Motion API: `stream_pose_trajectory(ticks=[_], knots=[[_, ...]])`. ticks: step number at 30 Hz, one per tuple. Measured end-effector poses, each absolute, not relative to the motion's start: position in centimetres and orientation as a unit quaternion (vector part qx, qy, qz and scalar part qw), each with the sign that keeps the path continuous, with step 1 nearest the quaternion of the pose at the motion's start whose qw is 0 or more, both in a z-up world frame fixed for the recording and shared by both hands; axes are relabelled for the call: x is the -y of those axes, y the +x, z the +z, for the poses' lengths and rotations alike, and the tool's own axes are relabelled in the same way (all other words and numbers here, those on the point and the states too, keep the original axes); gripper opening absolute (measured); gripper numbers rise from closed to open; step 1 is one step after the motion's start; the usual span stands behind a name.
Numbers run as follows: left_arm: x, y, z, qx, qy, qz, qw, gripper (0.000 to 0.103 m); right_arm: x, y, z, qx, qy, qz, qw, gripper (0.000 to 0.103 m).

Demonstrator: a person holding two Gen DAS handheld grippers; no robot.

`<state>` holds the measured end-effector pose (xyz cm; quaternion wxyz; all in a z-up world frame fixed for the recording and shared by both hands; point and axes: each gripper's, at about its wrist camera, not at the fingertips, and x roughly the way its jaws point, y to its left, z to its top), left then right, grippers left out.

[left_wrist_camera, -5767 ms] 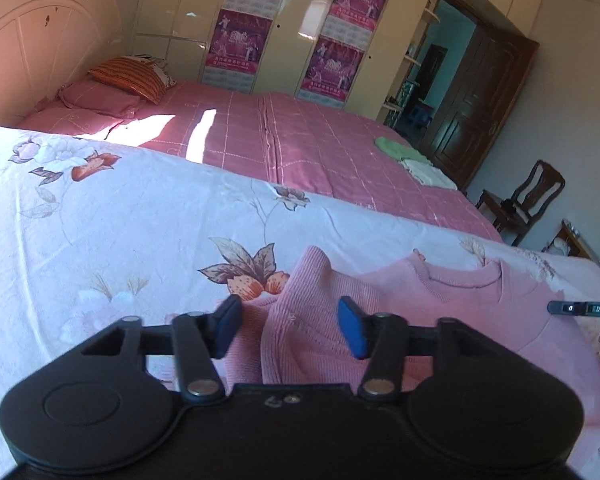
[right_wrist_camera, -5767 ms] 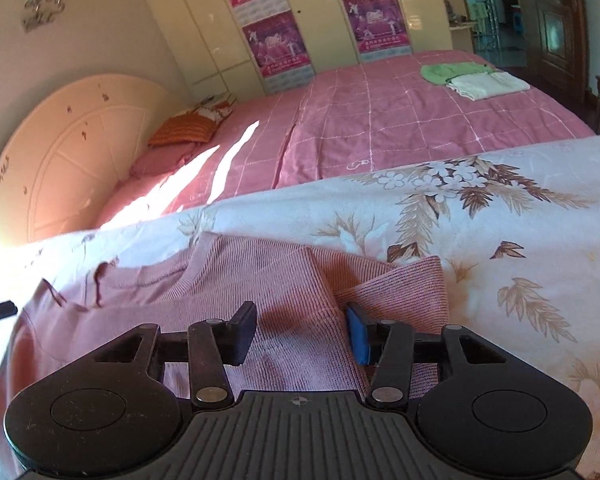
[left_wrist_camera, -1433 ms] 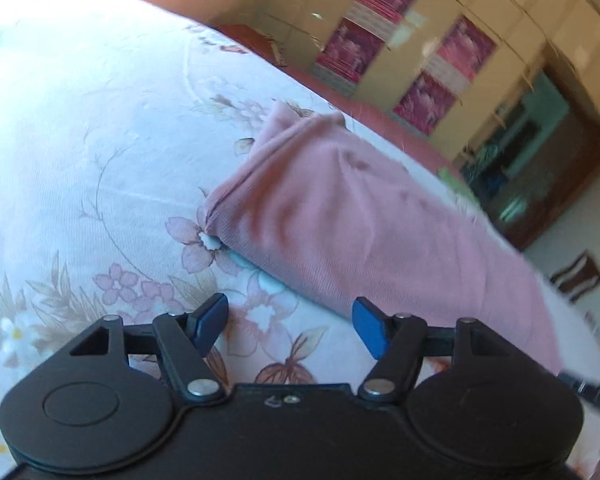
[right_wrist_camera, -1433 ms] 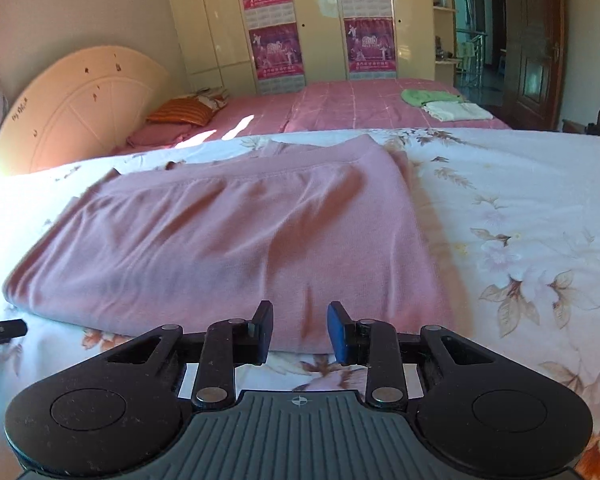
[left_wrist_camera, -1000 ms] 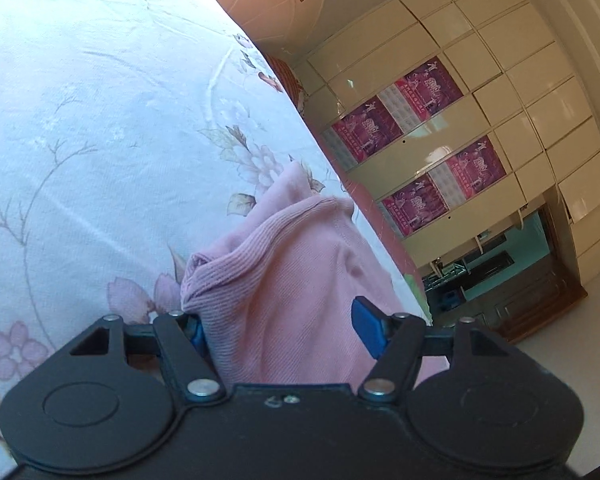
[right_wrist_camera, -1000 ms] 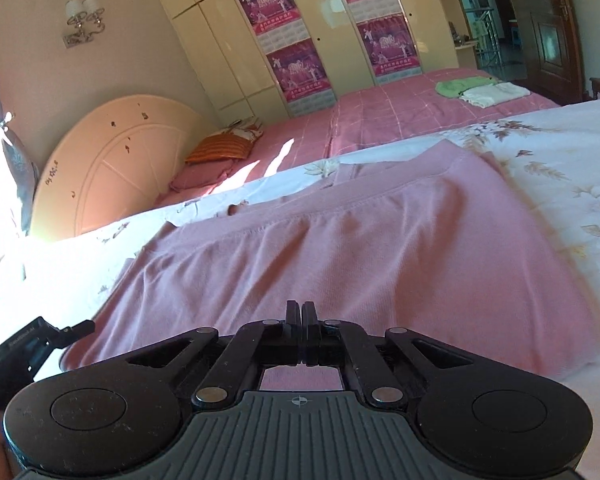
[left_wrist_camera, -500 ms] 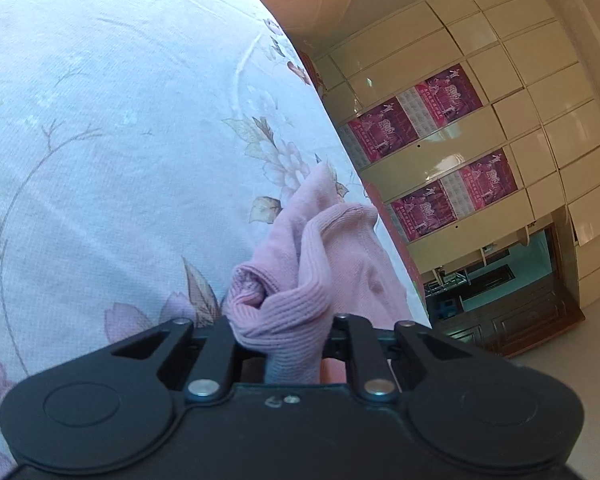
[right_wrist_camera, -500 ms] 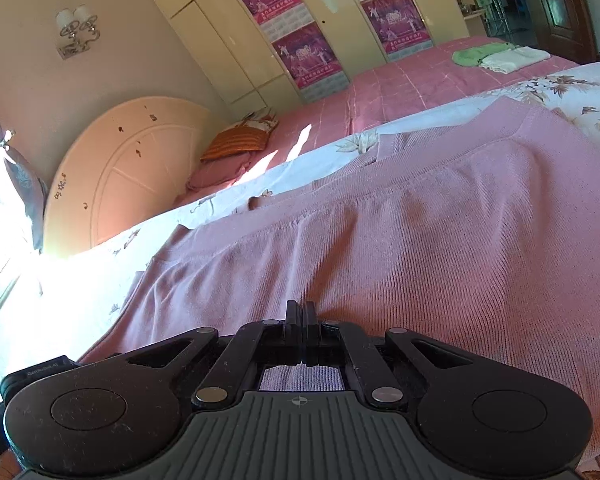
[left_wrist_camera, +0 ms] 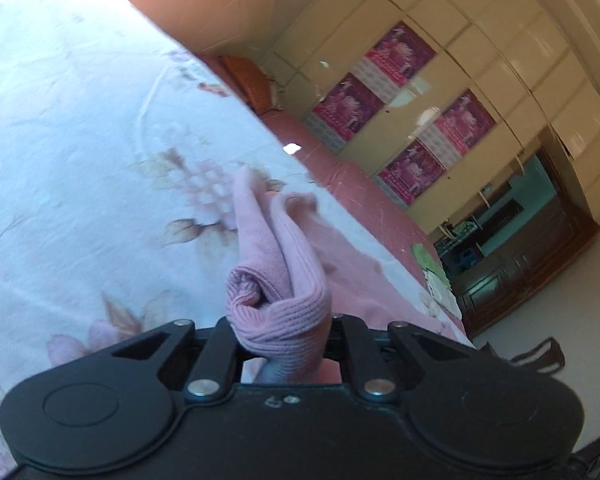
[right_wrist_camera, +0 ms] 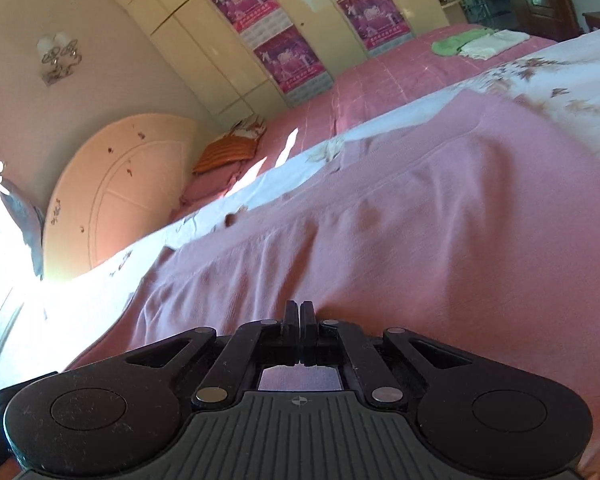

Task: Fold small clothes
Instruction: 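Fold the bundle end over with the left tool and release, right tool pinching the edge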

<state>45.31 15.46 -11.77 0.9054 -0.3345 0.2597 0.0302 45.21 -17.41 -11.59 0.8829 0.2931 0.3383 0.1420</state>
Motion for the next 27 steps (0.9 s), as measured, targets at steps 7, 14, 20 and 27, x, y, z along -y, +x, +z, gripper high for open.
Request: stream_pose_trajectory(ticks=[7, 14, 20, 27], knots=[[-0.7, 47.4, -5.6, -0.258, -0.179, -0.061, 0.947, 0.01, 26.4, 44.0, -9.7, -0.302, 0.349, 0.104, 0.881, 0.0], [15.1, 49.4, -9.3, -0.348, -0.097, -0.158, 0.919, 0.019, 34.2, 42.5, -8.4, -0.291, 0.397, 0.082, 0.867, 0.0], [16.5, 46.4, -9.5, -0.372, -0.088, -0.201, 0.902, 0.065, 37.8, 41.3, -8.5, -0.288, 0.422, 0.11, 0.853, 0.078], [4.7, 47.3, -8.6, -0.338, -0.139, -0.021, 0.931, 0.062, 36.1, 42.5, -8.5, -0.321, 0.413, 0.185, 0.832, 0.043]])
